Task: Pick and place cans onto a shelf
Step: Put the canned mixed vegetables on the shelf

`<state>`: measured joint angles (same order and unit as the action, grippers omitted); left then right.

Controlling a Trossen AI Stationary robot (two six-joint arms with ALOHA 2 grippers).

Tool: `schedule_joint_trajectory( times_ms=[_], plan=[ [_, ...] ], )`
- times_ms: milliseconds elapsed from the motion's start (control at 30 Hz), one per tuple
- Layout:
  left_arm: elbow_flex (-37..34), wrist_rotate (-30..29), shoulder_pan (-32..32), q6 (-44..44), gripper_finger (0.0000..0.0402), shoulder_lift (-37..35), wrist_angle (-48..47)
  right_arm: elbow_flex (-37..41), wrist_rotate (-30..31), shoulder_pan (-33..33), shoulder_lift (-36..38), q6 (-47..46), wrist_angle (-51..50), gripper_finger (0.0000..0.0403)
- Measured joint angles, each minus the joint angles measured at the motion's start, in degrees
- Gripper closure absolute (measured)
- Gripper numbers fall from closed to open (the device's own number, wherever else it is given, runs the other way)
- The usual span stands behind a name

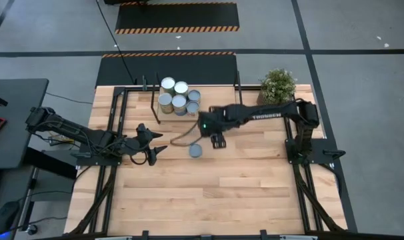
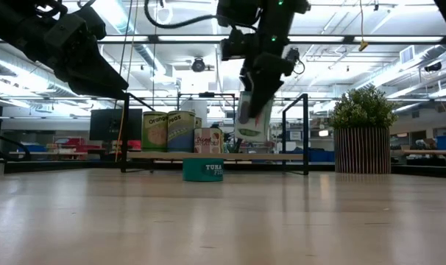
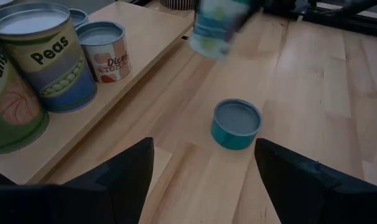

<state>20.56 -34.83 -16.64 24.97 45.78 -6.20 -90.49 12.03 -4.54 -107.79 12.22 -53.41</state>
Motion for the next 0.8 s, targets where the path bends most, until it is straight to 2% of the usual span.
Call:
schedule_joint_trajectory(
  times_ms=[100, 267, 533, 800],
  plan=[
    [0.00, -0.13, 0.00, -0.11, 0.0118, 0.00, 0.00, -1.69, 0.32, -2.92, 0.00, 3.56, -0.76, 0.0108],
    [0.00, -3.01, 0.02, -0.15, 0.0118, 0.00, 0.00, -4.55, -2.48, -6.54, 0.00, 6.03, -0.48, 0.0112],
    [0.00, -4.00, 0.09, -2.10, 0.0118, 0.00, 0.67, -8.70, -4.59, -8.88, -0.03, 7.35, -0.69, 0.0112],
    [0.00, -4.53, 0.09, -5.15, 0.0118, 0.00, 2.51, -13.66, -4.51, -11.13, -7.34, 12.53, -7.40, 0.0113]
  ],
)
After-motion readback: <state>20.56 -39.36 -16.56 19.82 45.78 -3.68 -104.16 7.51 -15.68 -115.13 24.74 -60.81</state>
